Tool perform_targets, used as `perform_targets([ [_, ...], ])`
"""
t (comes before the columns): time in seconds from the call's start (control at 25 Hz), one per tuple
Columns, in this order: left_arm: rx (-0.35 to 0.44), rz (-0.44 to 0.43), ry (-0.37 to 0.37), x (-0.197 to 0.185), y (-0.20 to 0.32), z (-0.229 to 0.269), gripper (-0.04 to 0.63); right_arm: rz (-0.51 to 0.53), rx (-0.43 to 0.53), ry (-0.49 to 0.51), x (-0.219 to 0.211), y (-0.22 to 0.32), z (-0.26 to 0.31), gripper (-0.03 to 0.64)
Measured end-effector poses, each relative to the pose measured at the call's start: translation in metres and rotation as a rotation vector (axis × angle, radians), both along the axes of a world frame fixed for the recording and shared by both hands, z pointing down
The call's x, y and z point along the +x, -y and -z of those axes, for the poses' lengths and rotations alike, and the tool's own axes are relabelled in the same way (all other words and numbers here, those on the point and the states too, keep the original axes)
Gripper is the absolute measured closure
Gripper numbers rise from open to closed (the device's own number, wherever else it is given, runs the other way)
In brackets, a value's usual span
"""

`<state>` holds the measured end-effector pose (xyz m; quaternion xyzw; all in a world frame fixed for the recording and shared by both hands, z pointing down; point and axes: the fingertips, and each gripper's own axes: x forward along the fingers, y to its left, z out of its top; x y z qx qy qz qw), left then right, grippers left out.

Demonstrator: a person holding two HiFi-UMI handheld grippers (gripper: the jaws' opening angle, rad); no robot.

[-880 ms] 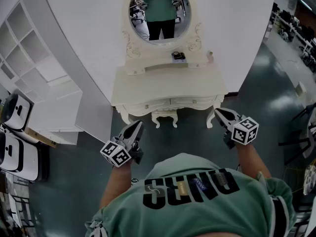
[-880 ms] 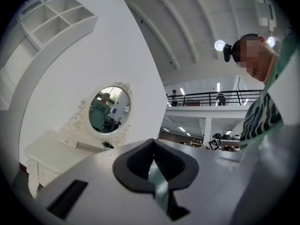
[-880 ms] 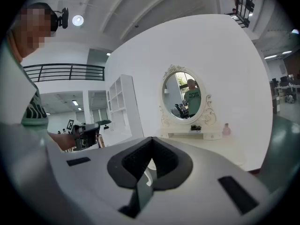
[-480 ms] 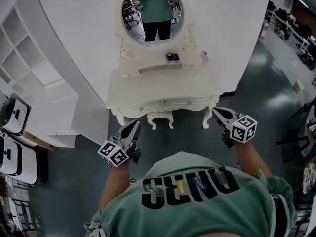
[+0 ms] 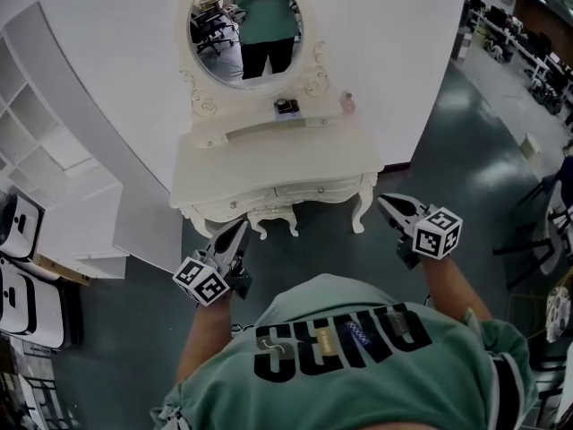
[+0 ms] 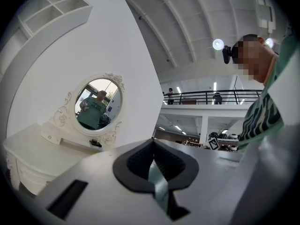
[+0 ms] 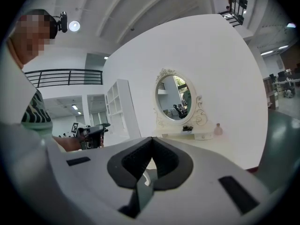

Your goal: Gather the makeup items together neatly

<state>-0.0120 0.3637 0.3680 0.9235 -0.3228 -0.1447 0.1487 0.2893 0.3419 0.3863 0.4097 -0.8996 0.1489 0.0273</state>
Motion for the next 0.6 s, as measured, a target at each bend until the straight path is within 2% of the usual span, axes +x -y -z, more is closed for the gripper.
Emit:
perform_targets([
  [0.16,-0.022,-0.044,-0.002,0.023,0.015,-0.005,0.586,-0.044,-0.027,0.023,0.022,0.010,-0.014,0.626],
  [0.32,-0.035,-0.042,0.004,0.023,0.035,-0.013,0.586,-0.040,-0.050,0.026,0.022,0.027,-0.026,0.626],
  [0.6,-0.059,-0.127,-0.026,0.005,0.127,-0.036,0.586,-0.118,-0.075,0.000,-0.001,0.097,-0.042,0.626],
])
